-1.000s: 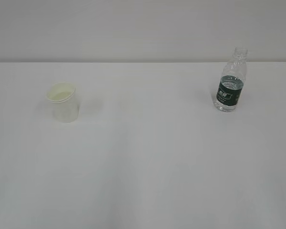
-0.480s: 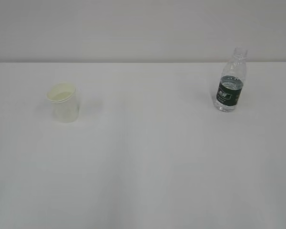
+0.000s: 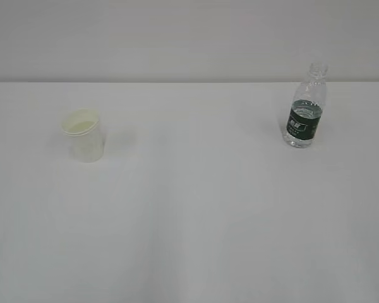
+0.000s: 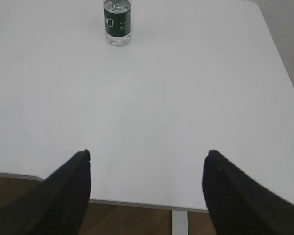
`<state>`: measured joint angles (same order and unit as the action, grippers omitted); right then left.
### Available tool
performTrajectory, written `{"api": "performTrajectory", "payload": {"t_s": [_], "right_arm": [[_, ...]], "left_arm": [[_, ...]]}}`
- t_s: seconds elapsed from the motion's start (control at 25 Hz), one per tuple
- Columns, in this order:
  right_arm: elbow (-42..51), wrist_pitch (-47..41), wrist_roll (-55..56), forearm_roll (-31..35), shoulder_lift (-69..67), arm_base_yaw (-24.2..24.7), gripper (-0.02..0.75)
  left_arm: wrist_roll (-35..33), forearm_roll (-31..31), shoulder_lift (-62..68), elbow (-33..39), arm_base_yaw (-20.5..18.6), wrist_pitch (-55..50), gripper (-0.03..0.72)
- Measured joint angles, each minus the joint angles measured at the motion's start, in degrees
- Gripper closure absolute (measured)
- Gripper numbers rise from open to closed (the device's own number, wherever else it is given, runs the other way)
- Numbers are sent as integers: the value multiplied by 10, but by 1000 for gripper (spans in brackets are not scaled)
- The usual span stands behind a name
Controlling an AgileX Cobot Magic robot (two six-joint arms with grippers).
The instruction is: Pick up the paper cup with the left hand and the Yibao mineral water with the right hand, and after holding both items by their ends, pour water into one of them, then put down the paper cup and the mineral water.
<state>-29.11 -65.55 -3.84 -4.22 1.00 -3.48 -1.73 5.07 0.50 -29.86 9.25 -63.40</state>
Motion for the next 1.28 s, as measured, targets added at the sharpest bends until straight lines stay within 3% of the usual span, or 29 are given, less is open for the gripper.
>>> {"api": "performTrajectory", "payload": {"t_s": [1.28], "right_arm": [[0, 1, 0, 1, 0, 0, 199]], "left_arm": [[0, 0, 0, 0, 0, 0, 169]]}}
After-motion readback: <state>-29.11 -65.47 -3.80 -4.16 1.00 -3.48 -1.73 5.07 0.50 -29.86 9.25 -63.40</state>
